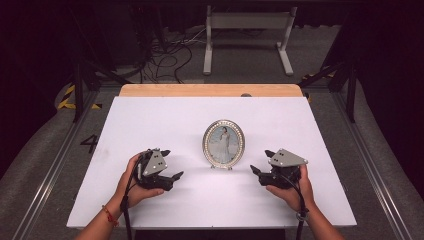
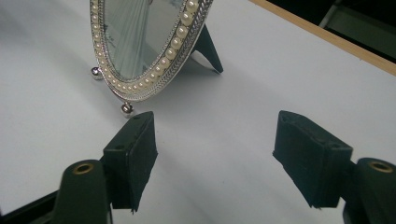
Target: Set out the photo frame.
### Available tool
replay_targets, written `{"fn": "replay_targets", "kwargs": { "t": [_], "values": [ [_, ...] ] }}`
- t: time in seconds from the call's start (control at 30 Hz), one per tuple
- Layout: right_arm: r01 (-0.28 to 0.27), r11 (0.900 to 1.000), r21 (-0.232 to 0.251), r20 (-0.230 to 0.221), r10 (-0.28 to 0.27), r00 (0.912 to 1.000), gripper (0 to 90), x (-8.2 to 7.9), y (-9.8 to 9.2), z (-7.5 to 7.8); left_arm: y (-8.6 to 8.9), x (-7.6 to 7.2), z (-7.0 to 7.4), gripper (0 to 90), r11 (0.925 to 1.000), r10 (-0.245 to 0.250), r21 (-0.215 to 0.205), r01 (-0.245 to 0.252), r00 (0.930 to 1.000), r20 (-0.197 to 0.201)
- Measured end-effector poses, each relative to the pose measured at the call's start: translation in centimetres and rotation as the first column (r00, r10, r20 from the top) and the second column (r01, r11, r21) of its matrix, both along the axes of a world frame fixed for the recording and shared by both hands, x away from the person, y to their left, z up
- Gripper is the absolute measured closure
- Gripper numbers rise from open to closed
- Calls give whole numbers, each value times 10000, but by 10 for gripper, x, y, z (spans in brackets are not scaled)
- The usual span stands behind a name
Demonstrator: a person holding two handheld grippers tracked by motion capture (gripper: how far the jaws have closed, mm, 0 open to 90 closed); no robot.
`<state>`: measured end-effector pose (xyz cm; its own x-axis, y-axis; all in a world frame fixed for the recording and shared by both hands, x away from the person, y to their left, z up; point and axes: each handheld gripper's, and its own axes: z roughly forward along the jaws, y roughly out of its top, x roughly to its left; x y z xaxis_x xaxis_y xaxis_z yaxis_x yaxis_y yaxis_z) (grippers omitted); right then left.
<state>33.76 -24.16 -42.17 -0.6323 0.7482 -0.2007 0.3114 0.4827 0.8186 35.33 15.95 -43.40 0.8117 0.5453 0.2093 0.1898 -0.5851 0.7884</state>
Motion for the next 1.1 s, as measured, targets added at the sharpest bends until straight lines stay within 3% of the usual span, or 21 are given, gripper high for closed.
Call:
{"fn": "replay_targets", "kwargs": {
  "t": [0.23, 0.47, 0.9, 1.1],
  "values": [
    [80, 9998, 199, 248, -85, 9997, 270, -8, -9, 1, 14, -6, -1, 153, 9990, 299, -322, -299, 9996, -7],
    [622, 9977, 253, 180, -627, 9979, 203, -13, -22, -4, 27, -12, -4, 142, 9985, 424, -343, -425, 9991, -37],
    [816, 9965, 202, 173, -820, 9965, 192, -21, -41, -13, 48, -20, -9, 138, 9965, 699, -453, -703, 9975, -82],
    [1007, 9949, 108, 178, -1009, 9947, 183, -26, -54, -19, 65, -25, -14, 137, 9922, 1075, -617, -1083, 9941, -173]
  ]
}}
